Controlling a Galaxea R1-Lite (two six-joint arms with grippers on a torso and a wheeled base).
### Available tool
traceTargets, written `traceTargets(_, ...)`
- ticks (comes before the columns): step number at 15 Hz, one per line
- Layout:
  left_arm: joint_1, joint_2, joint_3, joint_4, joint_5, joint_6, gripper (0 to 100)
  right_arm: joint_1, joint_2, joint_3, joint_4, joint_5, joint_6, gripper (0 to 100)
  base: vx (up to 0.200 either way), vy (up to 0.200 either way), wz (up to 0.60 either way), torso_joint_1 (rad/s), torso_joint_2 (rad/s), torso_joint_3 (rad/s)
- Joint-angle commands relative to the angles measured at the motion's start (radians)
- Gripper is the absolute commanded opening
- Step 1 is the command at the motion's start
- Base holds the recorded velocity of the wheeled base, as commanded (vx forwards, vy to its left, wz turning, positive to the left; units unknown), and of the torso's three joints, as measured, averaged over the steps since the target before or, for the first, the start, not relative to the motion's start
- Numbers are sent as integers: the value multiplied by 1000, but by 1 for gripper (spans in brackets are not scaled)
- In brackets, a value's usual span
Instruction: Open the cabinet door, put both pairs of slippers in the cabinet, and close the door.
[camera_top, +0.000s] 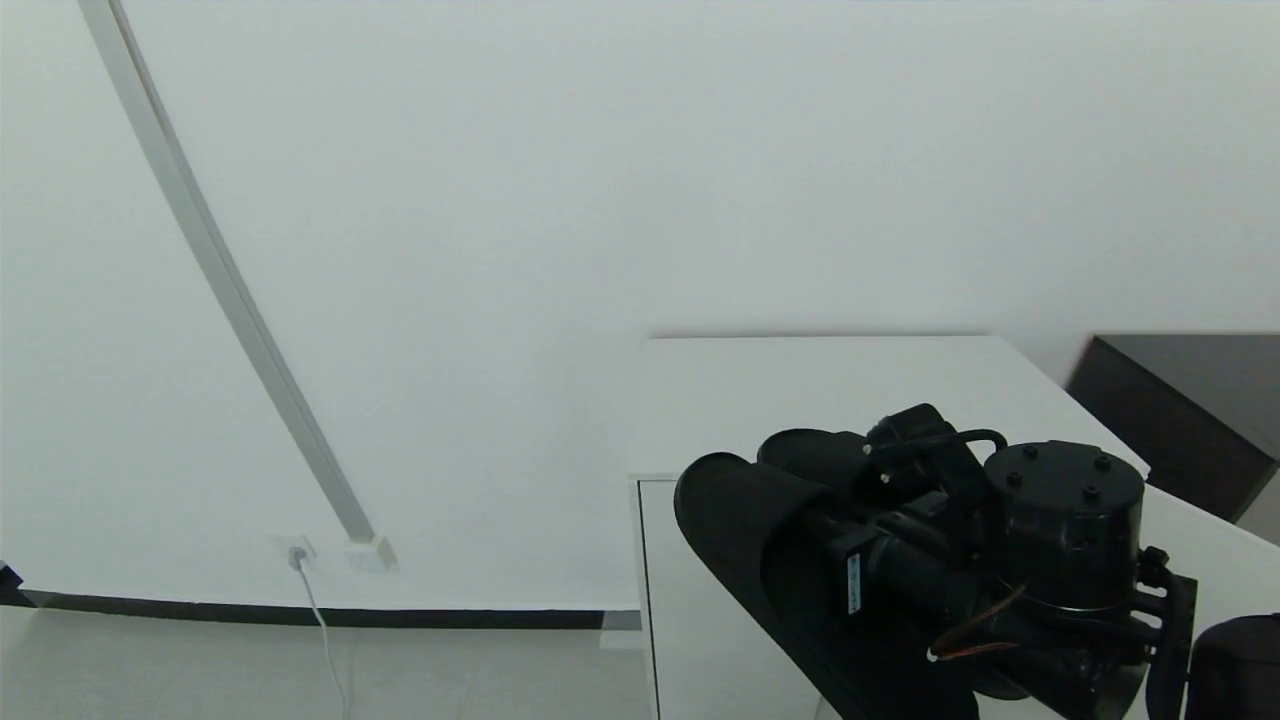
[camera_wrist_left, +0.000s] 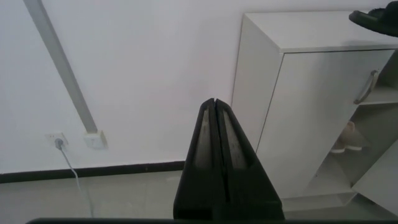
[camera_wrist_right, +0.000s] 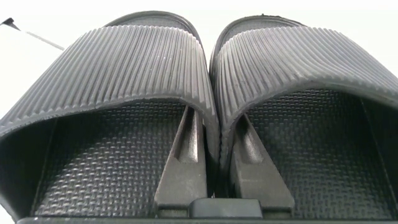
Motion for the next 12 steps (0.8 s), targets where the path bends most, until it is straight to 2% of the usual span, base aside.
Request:
traceTargets(1, 0, 1, 1, 0, 3, -1, 0, 0, 7, 1, -1, 0, 0, 0, -200, 0, 0, 2, 2, -2)
traceTargets(12, 0, 1, 1, 0, 3, -2, 0, 1, 8, 5, -4, 0, -3, 0, 0, 0, 0, 0, 0, 0)
